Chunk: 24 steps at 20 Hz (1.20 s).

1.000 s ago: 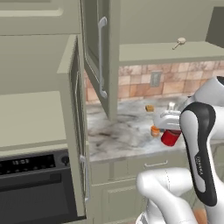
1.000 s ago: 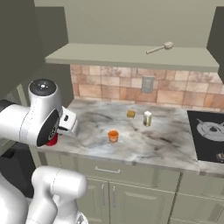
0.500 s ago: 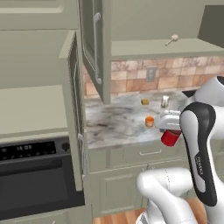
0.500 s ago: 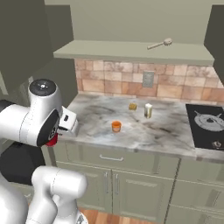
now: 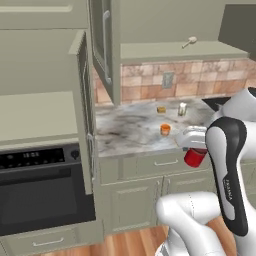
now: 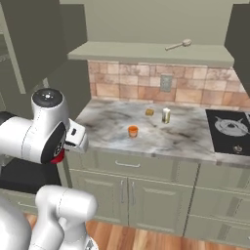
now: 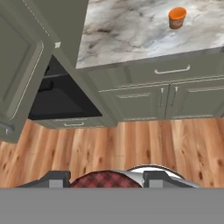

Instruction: Pick the jam and jam from the counter and place them in the cabinets closest to them.

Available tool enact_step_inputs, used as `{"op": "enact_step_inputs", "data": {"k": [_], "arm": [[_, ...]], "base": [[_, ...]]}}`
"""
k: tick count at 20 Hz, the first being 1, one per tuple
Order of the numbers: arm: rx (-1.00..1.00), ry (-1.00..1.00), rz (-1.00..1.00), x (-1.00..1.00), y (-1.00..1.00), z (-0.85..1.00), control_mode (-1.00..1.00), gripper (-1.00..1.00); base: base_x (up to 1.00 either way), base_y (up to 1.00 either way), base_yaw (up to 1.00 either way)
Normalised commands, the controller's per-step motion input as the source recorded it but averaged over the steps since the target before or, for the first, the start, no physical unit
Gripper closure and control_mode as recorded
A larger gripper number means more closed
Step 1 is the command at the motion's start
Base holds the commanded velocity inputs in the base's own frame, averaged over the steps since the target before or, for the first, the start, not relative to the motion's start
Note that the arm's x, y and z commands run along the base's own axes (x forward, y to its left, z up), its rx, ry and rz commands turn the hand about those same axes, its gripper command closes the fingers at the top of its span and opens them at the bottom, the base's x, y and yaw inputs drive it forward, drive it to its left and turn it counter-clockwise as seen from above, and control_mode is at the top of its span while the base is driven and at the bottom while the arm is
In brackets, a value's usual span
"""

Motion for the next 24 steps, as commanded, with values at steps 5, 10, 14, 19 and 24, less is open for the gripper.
{"op": "enact_step_inputs", "data": {"k": [5, 10, 14, 19, 24], "arm": [[0.00, 0.00, 0.00, 0.00, 0.00, 0.00, 1.00, 1.00], [0.00, 0.00, 0.00, 0.00, 0.00, 0.00, 1.00, 1.00], [0.00, 0.00, 0.00, 0.00, 0.00, 0.00, 1.00, 1.00], [0.00, 0.00, 0.00, 0.00, 0.00, 0.00, 1.00, 1.00], [0.00, 0.00, 0.00, 0.00, 0.00, 0.00, 1.00, 1.00]], "base": [[-0.17, 0.00, 0.00], [0.00, 0.00, 0.00], [-0.20, 0.00, 0.00], [-0.49, 0.00, 0.00], [-0.52, 0.00, 0.00]]}}
